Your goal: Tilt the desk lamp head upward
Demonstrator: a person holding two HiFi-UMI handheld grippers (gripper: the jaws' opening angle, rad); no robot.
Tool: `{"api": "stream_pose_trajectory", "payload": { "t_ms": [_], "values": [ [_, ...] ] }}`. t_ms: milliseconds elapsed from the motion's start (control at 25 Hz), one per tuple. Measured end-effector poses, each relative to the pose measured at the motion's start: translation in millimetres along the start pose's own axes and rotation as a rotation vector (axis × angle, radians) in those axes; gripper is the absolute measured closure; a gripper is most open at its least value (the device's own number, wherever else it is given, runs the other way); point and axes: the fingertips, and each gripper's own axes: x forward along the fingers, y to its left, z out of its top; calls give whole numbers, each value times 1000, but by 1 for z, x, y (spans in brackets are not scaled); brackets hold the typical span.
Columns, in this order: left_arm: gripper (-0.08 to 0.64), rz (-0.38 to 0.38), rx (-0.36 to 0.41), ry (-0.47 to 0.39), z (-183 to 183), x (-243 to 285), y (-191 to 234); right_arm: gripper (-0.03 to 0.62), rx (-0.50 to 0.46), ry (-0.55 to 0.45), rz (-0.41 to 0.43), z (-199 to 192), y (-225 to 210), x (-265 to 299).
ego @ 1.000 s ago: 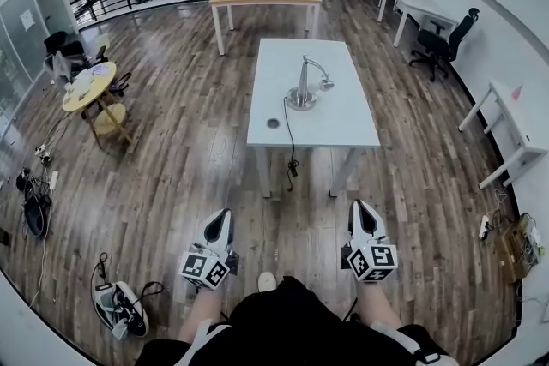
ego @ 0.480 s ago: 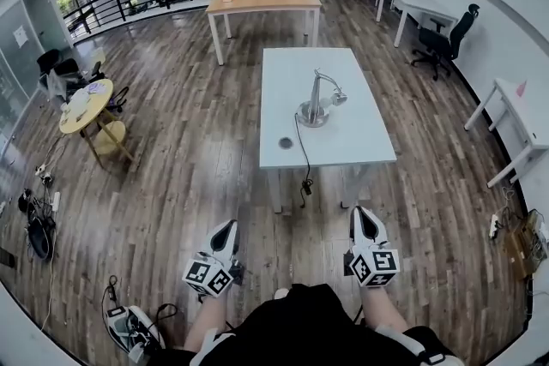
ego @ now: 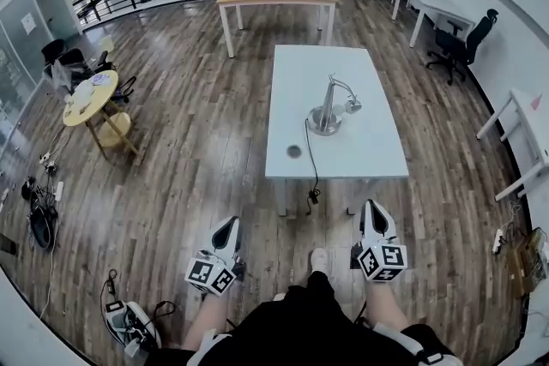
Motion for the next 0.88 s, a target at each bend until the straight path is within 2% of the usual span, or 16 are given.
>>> {"api": "stream_pose_trajectory", "payload": {
  "t_ms": [200,400,560,720,880],
  "values": [
    [561,21,13,-7,3,43,11,589,-1,-8,43,10,-15,46],
    [561,5,6,-5,0,93,16,589,-6,-21,43,19,-47,89],
    [561,-4,27,4,9,132,12,589,35,-46,39,31,-74,116],
    [561,-28,48,15,4,175,2,589,-31,-61,53,43,-104,139],
    [561,-34,51,38,-8,216,-4,589,-31,-58,29,48,-147,161]
  ]
}}
